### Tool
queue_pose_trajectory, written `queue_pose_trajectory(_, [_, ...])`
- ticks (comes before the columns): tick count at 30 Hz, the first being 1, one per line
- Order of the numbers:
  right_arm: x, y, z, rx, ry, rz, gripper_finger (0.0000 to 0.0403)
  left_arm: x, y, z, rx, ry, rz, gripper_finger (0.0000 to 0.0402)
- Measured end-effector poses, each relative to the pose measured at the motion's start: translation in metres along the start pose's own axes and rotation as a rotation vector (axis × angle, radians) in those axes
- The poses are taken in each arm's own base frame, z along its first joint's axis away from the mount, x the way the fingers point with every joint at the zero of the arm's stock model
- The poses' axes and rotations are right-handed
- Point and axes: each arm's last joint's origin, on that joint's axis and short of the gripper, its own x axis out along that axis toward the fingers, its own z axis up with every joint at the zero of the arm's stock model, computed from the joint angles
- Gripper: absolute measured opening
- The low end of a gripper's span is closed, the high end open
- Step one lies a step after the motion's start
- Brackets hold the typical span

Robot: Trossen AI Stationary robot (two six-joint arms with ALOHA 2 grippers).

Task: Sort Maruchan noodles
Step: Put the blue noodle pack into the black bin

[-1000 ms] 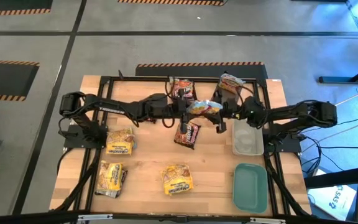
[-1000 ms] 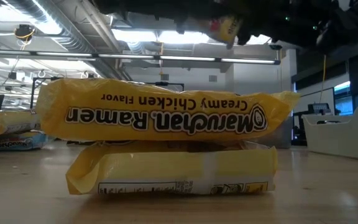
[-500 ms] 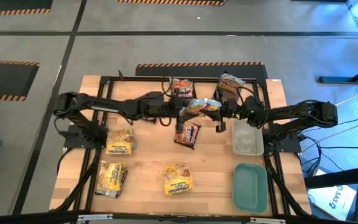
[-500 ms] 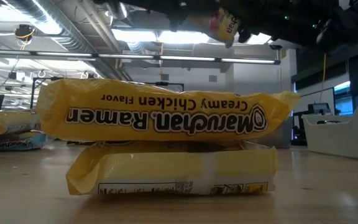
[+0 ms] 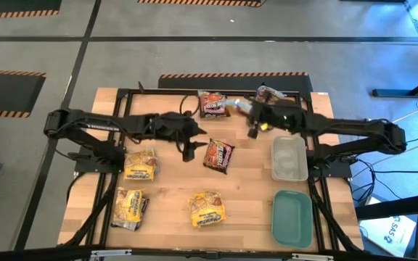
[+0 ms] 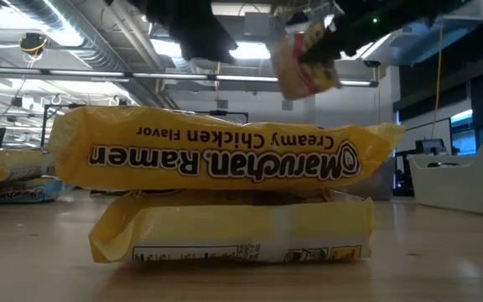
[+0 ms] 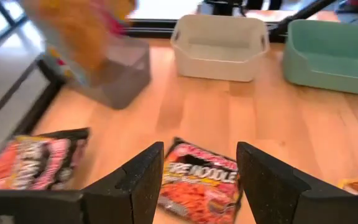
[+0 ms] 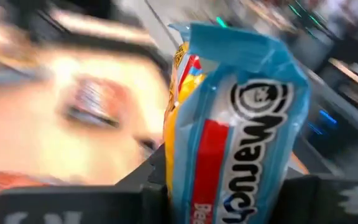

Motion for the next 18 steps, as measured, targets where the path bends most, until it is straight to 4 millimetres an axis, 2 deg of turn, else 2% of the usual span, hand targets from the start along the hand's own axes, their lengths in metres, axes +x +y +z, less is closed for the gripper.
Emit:
queue_pose_trajectory(2, [0.0,-0.013,0.006,-0.029,0.129,-0.074,0.0089,0.006,-0.003,-0.014,-0.001,-0.047,-0.011,0.0197])
queue_pose_trajectory(5, [0.002,-0.035,0.003,-0.058,0.345,-0.153,0.0087,0.011,-0.004,-0.036,-0.01,-0.139,-0.037,0.0197])
queue_pose_trajectory(10, [0.007,-0.072,-0.004,-0.026,0.588,-0.151,0.0091,0.011,-0.004,-0.063,-0.023,-0.281,-0.058,0.0196])
queue_pose_trajectory(14, [0.017,-0.091,-0.018,0.042,0.738,-0.052,0.0087,0.01,-0.003,-0.072,-0.049,-0.318,-0.061,0.0196])
queue_pose_trajectory(18, [0.032,-0.102,-0.038,0.086,0.831,0.02,0.0089,0.01,-0.004,-0.074,-0.064,-0.309,-0.069,0.0196])
